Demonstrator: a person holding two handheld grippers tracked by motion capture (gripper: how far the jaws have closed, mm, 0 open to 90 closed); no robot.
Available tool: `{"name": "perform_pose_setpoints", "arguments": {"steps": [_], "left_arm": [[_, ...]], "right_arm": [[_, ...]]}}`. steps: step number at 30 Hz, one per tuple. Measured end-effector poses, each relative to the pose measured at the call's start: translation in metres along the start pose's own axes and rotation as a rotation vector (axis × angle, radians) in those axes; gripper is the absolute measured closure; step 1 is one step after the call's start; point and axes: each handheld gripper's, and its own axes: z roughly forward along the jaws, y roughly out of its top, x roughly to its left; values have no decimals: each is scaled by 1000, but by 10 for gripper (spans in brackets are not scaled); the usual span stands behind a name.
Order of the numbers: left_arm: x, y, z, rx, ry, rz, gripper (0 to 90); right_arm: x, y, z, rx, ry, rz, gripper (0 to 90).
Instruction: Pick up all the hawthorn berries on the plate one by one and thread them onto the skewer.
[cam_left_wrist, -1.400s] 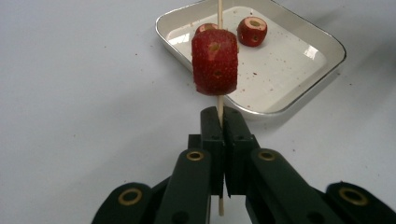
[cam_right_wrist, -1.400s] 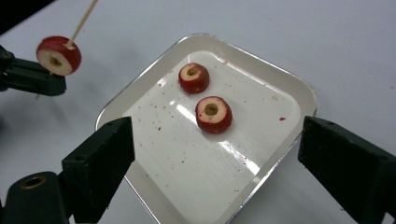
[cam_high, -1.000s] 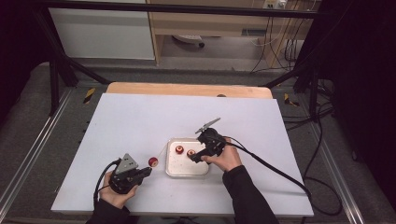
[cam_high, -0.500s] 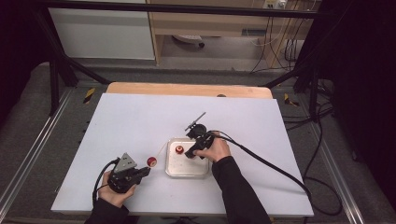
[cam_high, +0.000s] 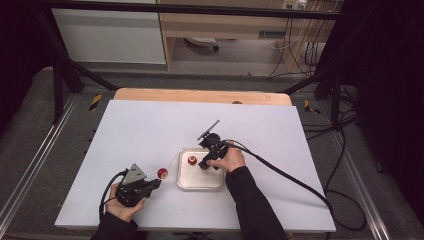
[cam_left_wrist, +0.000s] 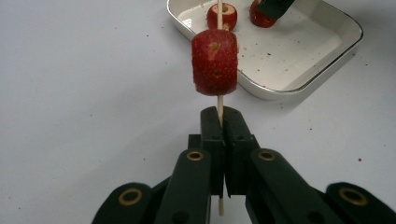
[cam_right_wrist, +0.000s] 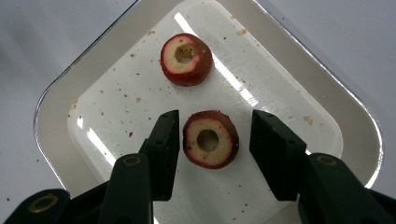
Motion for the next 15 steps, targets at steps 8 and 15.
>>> {"name": "perform_pose_setpoints", "arguments": {"steps": [8,15], "left_arm": [[0,0,0,2,1,1,882],[-1,0,0,0,5,5,882]], "right_arm": [[0,0,2,15,10,13,613],[0,0,-2,8,12,33,619]]}}
